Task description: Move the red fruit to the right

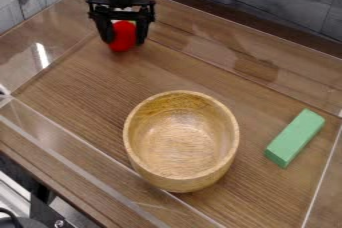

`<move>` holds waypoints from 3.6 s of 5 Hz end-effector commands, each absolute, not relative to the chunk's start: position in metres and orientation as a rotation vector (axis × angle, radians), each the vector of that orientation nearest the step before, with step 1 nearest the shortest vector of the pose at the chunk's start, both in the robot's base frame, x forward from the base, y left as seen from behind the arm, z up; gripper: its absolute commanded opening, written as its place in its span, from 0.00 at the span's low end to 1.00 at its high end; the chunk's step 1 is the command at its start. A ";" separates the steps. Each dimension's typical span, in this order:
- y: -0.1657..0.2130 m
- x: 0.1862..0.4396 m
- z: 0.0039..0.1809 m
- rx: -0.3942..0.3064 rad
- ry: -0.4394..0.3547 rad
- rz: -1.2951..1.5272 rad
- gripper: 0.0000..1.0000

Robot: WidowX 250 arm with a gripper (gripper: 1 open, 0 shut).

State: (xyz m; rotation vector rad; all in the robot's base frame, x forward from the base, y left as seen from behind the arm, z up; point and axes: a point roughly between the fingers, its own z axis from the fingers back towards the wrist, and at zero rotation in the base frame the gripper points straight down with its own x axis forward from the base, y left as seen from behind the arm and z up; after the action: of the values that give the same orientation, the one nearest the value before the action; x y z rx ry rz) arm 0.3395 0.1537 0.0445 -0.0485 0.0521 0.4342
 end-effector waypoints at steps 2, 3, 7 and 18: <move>0.161 0.351 0.061 -0.043 -0.018 0.446 1.00; 0.161 0.352 0.060 -0.047 -0.020 0.449 1.00; 0.148 0.357 0.098 -0.100 -0.060 0.456 0.00; -0.079 0.367 0.053 -0.197 0.006 0.035 0.00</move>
State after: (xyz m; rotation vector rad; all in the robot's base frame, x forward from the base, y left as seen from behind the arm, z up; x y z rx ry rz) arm 0.3598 -0.0777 0.0426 -0.1907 0.0466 0.0420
